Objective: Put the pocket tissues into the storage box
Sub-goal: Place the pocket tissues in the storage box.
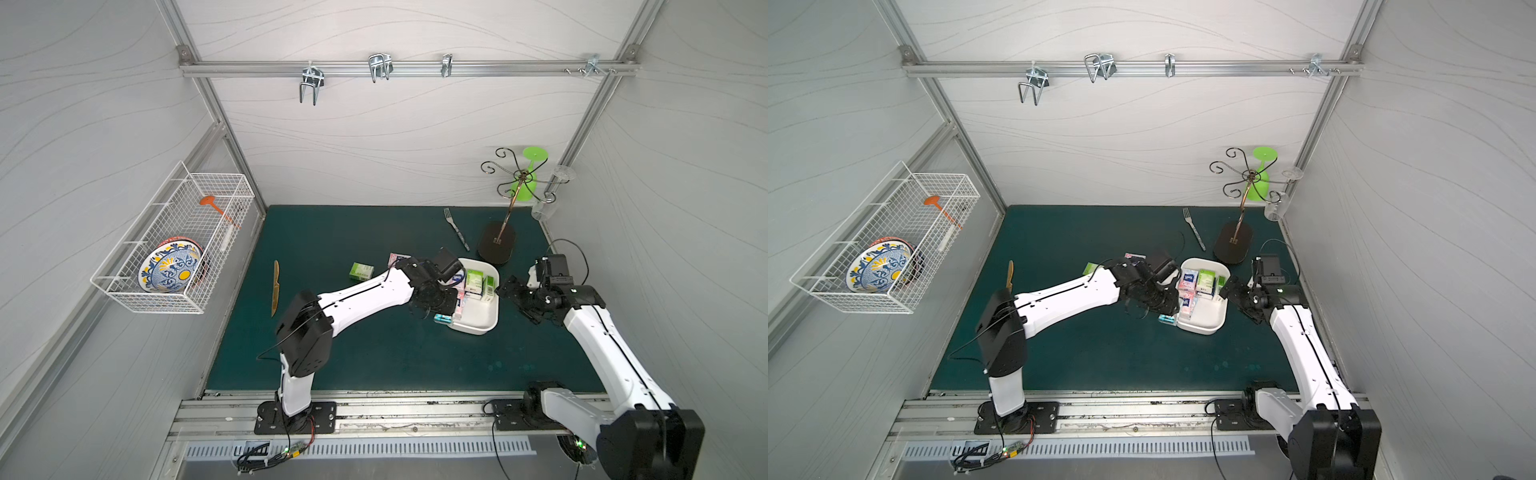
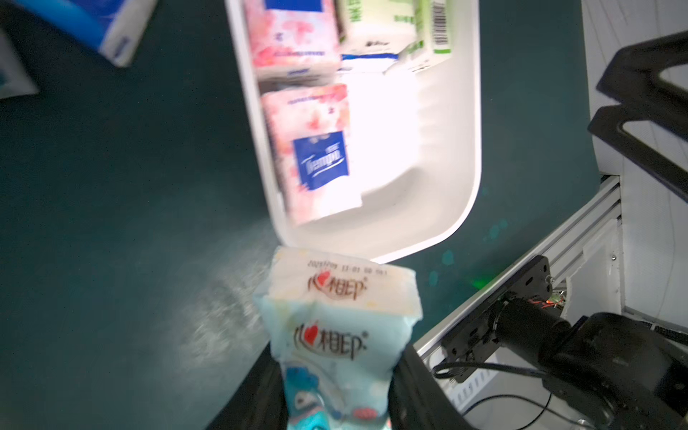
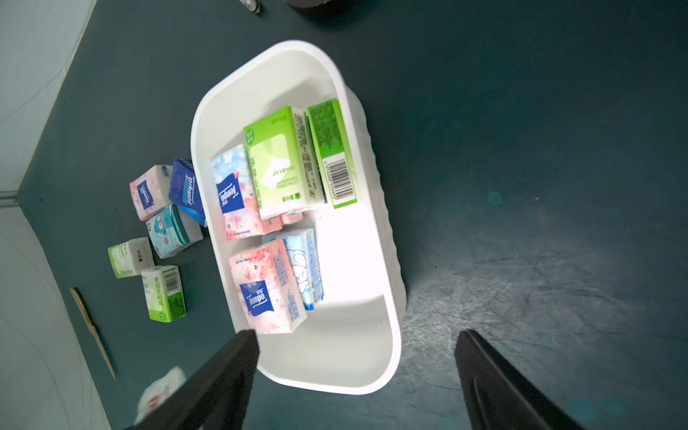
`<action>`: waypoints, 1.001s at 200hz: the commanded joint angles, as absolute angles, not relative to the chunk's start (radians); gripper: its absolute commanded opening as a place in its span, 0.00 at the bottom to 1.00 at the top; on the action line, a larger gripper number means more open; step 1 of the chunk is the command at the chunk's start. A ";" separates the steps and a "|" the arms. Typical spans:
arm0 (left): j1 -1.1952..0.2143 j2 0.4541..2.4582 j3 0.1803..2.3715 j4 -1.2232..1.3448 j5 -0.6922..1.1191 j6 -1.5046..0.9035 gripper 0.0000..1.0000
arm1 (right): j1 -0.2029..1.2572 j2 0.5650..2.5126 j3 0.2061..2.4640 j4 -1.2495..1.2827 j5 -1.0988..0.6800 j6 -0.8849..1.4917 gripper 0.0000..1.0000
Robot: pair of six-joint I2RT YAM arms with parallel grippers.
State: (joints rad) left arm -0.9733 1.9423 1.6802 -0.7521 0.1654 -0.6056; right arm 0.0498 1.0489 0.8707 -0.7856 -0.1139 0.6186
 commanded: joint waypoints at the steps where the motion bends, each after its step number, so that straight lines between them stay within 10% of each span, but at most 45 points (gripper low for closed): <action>1: -0.997 2.030 1.821 -0.740 0.169 -0.660 0.43 | -0.012 1.029 0.889 -0.830 -0.128 0.576 0.89; 165: -1.046 2.416 2.258 -0.917 -0.039 -0.619 0.44 | -0.136 1.030 0.887 -0.811 -0.258 0.538 0.89; 200: -1.046 2.436 2.283 -0.937 -0.035 -0.611 0.56 | -0.137 1.029 0.898 -0.818 -0.262 0.518 0.89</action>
State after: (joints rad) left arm -1.0424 2.4100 2.2318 -0.9165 -0.0067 -0.6300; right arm -0.1314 1.0275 0.8684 -0.7971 -0.2462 0.5465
